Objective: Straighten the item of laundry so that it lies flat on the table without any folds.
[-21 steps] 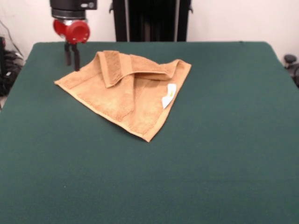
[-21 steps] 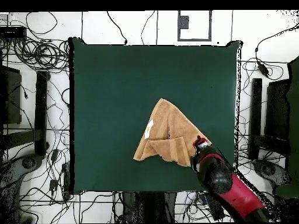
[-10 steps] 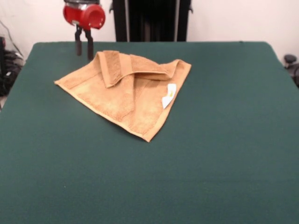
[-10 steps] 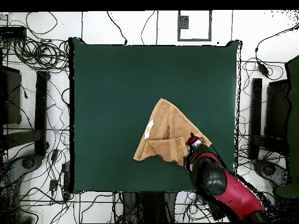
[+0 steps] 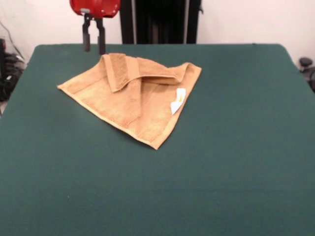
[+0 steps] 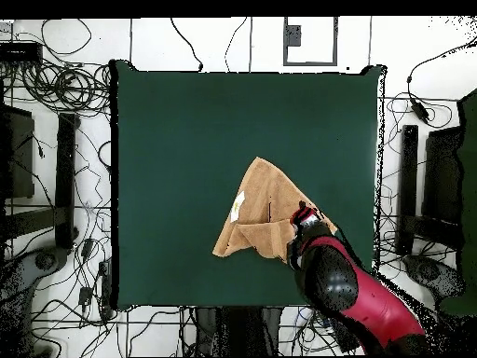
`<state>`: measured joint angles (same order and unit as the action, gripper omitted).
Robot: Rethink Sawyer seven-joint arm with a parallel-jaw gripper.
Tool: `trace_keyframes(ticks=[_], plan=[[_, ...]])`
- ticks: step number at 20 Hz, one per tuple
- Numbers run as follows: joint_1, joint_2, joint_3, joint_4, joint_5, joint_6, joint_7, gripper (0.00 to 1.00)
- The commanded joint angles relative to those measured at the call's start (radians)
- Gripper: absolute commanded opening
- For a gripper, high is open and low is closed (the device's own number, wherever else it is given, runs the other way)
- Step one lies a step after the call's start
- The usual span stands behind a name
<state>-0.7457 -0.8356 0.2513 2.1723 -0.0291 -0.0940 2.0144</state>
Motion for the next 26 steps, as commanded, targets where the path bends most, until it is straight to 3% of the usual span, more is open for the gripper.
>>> trace_keyframes(ticks=[1, 4, 12, 18, 26], plan=[[-0.031, 0.082, 0.225, 0.055, 0.040, 0.147, 0.160, 1.00], [-0.054, 0.152, 0.254, 0.036, 0.018, 0.117, 0.148, 1.00], [-0.086, 0.133, 0.304, 0.053, 0.047, 0.143, 0.168, 1.00], [-0.133, 0.240, 0.341, 0.002, 0.030, 0.197, 0.104, 1.00], [-0.110, 0.232, 0.293, -0.098, 0.041, 0.477, -0.002, 1.00]])
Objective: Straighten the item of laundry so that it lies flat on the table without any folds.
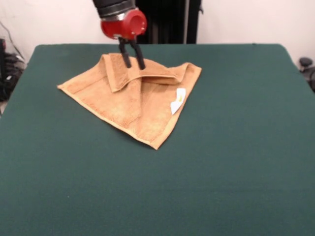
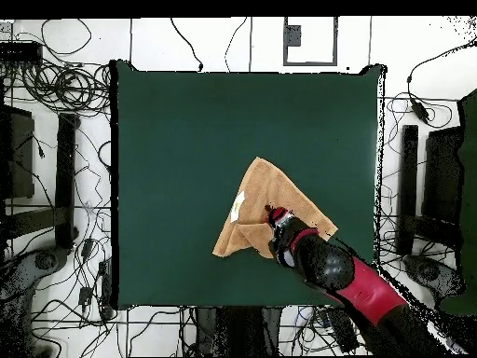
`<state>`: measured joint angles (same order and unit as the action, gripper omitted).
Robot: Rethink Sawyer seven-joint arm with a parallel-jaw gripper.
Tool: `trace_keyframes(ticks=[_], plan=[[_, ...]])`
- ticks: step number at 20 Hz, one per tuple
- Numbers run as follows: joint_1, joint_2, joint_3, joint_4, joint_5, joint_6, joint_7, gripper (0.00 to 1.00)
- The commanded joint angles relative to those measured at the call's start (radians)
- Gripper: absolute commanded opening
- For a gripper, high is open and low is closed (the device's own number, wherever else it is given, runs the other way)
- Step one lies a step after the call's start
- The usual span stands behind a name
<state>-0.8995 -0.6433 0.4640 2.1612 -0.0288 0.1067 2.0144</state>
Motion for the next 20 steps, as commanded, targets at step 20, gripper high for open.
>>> trace_keyframes(ticks=[20], plan=[[0.005, 0.177, 0.074, -0.317, -0.095, 0.525, -0.101, 1.00]])
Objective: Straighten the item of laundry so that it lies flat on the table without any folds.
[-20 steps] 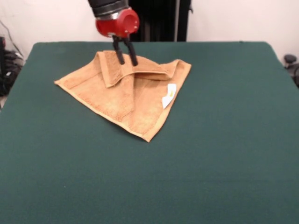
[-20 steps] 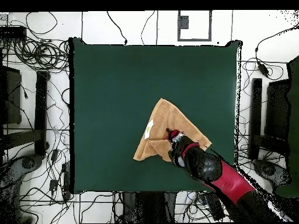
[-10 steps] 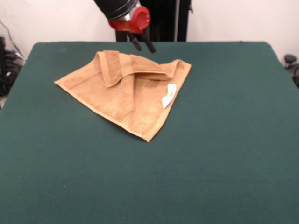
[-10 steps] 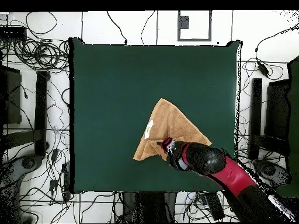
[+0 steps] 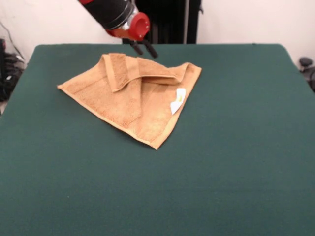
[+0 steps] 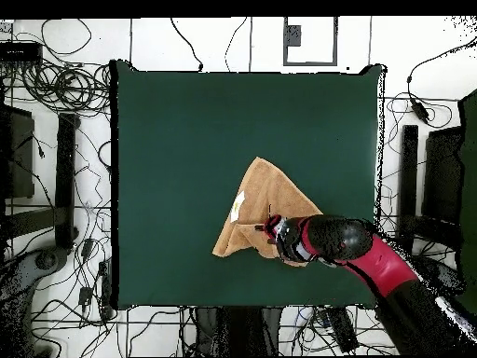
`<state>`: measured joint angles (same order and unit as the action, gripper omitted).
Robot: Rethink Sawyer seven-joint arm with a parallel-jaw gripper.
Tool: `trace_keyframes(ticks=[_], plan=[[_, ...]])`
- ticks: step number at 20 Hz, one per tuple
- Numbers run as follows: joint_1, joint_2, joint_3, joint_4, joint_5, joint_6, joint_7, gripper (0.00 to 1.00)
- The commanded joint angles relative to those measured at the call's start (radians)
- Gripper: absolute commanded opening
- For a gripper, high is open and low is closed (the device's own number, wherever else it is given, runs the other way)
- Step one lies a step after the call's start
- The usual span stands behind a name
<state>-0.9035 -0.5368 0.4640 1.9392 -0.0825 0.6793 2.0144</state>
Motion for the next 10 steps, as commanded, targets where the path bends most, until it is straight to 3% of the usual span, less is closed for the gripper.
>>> trace_keyframes(ticks=[1, 6, 10], plan=[[0.006, 0.073, 0.078, -0.092, -0.055, -0.080, -0.095, 1.00], [0.022, 0.057, 0.064, -0.105, -0.175, -0.271, -0.077, 1.00], [0.012, 0.076, 0.077, -0.103, -0.208, -0.294, -0.068, 1.00]])
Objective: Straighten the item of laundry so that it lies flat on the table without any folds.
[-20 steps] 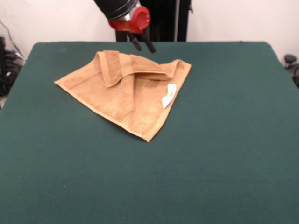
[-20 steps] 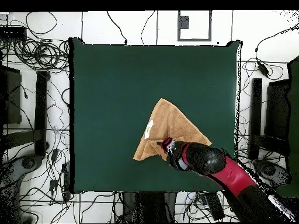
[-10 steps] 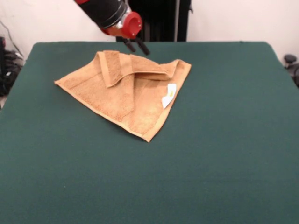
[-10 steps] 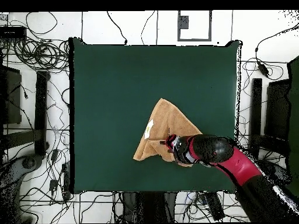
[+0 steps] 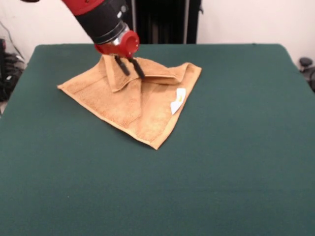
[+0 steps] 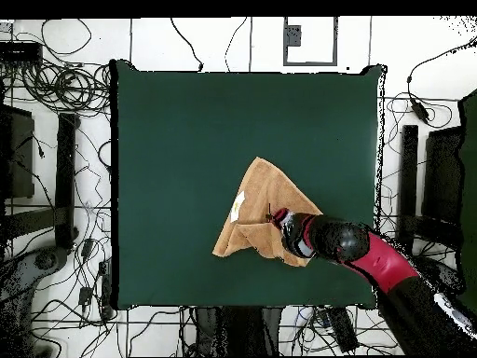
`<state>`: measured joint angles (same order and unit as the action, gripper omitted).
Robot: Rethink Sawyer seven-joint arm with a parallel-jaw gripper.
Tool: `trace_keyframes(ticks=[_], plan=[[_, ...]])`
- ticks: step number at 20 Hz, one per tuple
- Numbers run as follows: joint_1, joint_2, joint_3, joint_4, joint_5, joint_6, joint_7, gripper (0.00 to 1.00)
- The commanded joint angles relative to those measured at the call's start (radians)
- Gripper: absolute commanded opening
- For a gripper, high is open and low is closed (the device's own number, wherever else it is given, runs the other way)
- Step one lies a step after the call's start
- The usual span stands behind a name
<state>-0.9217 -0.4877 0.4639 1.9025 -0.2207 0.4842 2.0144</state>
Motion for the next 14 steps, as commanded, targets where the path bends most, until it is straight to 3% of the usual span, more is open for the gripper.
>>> trace_keyframes(ticks=[1, 7, 14], plan=[[0.023, 0.038, 0.085, -0.067, -0.063, -0.079, -0.066, 1.00], [-0.020, 0.136, 0.092, -0.087, 0.001, 0.101, -0.092, 1.00], [-0.032, 0.195, 0.073, -0.164, 0.003, 0.335, -0.160, 1.00]])
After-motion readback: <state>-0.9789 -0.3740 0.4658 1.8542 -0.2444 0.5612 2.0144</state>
